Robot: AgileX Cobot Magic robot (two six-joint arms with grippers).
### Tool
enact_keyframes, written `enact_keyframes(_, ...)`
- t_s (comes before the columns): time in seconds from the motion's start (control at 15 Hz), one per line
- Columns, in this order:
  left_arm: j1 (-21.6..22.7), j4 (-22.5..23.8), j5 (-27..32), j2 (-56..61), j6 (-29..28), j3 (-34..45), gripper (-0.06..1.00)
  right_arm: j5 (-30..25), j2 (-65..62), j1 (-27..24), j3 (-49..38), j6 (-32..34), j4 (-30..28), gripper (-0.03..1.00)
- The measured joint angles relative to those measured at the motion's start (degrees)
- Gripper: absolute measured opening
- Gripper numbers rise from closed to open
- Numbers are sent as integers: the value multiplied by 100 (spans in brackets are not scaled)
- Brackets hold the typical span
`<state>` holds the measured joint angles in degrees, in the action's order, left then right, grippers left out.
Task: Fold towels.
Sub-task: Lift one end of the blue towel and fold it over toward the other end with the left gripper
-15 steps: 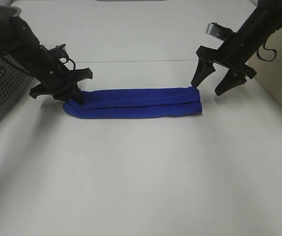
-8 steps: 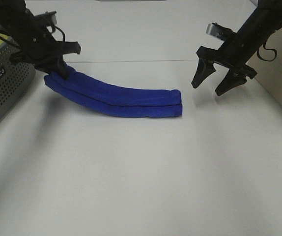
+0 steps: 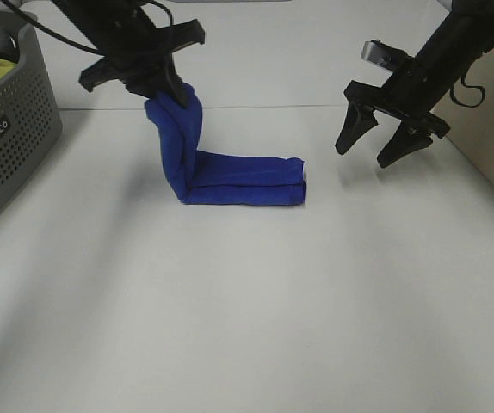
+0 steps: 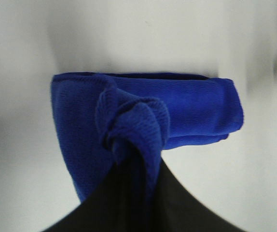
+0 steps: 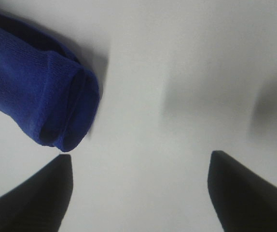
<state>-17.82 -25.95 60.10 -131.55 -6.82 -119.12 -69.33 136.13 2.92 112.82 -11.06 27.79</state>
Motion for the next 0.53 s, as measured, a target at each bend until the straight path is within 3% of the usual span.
enact_keyframes(0.13,-321,-292,-384,-218,-74,0,7,0,0,0,0,0,0,75)
enact_keyframes(0.4,-670,-361,-848,-705,-579,0,8,0,0,0,0,126,0,75)
enact_keyframes(0.53,-739,-384,-1163,-796,-825,0,17,0,0,0,0,149,0,75)
